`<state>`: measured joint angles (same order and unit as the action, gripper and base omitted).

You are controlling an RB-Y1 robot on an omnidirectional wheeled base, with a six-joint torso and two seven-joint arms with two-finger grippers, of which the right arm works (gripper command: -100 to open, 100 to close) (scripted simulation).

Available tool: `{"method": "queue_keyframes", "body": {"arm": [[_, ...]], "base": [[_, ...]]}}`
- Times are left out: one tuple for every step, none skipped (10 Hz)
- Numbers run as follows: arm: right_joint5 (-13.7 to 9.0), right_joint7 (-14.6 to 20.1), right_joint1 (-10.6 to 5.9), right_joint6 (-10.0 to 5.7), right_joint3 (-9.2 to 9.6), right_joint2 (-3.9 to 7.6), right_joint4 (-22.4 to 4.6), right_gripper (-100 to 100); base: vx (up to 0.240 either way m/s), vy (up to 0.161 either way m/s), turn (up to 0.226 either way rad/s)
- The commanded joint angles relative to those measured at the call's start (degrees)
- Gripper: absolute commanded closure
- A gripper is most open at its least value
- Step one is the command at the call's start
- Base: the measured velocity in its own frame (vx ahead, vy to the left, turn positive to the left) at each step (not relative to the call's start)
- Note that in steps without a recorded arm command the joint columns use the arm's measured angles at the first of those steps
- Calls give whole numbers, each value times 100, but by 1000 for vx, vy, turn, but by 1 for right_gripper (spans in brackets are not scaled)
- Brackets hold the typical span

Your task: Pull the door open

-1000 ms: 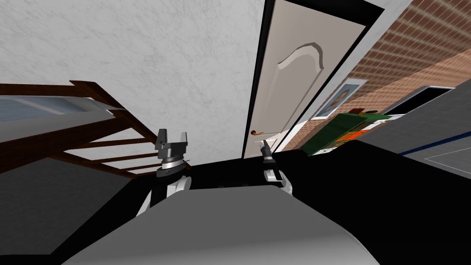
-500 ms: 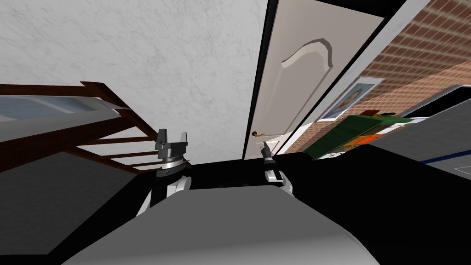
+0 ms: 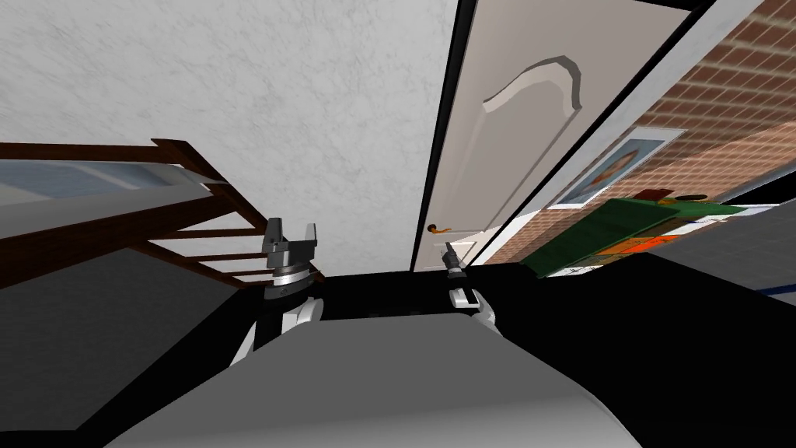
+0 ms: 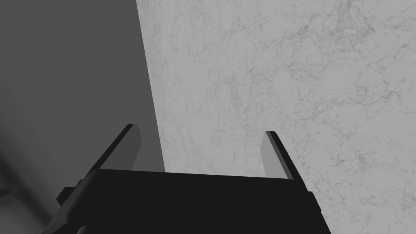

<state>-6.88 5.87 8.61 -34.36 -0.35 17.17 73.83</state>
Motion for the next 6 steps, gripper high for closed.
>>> {"method": "queue_keyframes", "body": {"arm": [[1,23,-4,-36,6,15,-181,-100],[-7,73,-75,-91,8,68,-419,-100],[-14,122,-144,-145,9,121,-652,-100],[-21,169,-212,-197,10,173,-882,-100],[-28,211,-272,-243,11,218,-1078,-100],[-34,253,-331,-289,12,264,-1228,-100]], "base": [[46,-60,83],[56,-57,123],[47,-71,142],[63,-91,132],[82,-107,106],[69,-95,102]]}}
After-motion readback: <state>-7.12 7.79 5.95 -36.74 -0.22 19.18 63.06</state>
